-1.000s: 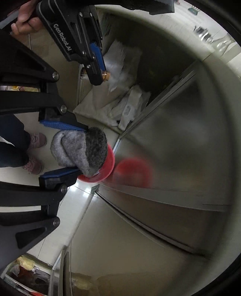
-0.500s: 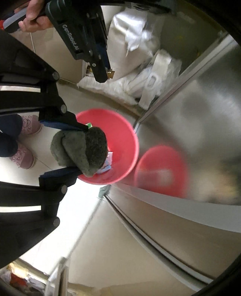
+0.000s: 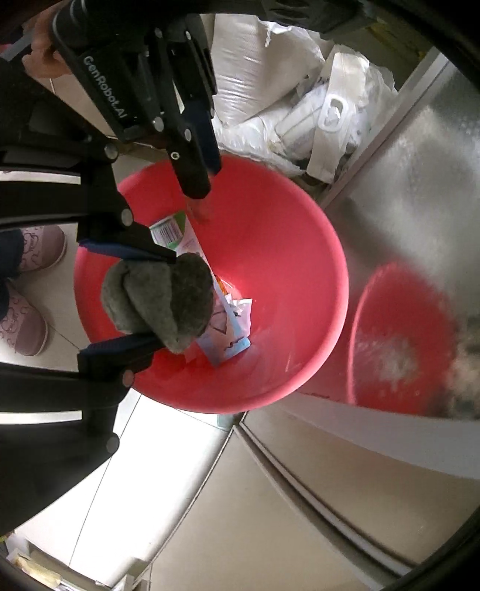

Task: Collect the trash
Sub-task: 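Open both tools to drop the vial and sponge into the red bucket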

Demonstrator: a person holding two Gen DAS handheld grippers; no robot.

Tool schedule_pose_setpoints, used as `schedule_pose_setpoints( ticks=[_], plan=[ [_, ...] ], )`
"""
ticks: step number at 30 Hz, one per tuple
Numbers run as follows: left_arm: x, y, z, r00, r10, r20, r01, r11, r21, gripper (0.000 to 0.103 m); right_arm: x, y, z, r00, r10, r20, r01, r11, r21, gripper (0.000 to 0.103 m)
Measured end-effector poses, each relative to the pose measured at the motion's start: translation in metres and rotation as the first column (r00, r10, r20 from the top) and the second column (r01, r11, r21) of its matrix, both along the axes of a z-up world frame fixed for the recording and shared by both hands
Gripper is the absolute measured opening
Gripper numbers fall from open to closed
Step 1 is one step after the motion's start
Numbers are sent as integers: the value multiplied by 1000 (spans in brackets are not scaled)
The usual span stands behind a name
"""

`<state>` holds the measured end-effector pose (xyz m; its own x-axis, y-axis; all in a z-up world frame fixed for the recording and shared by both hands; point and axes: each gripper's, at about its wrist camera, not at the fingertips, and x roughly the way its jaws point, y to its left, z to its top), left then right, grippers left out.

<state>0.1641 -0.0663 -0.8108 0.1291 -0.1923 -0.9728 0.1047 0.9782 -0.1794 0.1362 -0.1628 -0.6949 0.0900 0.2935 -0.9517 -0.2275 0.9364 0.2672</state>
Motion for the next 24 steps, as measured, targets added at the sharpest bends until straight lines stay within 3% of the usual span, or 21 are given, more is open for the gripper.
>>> schedule_pose_setpoints(
  ticks=[6,8,10,13,16,20,24],
  plan=[
    [1,6,-5,999,39,-13,-39,999,-34,50,1,-4,-8,1000,8,-5,-8,1000,22,43],
    [1,8,-3,999,44,-15,-45,998,-39,62,0,-7,-10,1000,13,-2,-13,1000,25,57],
    [-1,10,3,998,53,-16,-54,997,-51,64,-2,-7,-6,1000,18,13,-19,999,27,66],
    [-7,8,23,999,43,-16,-44,999,-25,64,-5,-8,0,999,27,36,-28,1000,14,70],
    [-13,7,48,1000,25,8,-25,999,19,75,-8,-5,12,999,31,28,-31,999,13,72],
    [-22,6,98,998,-4,61,-1,996,89,80,-15,-12,49,998,53,34,-54,998,37,88],
    [-33,16,151,997,36,72,-41,997,61,83,-25,-21,98,998,47,50,-48,999,21,93]
  ],
)
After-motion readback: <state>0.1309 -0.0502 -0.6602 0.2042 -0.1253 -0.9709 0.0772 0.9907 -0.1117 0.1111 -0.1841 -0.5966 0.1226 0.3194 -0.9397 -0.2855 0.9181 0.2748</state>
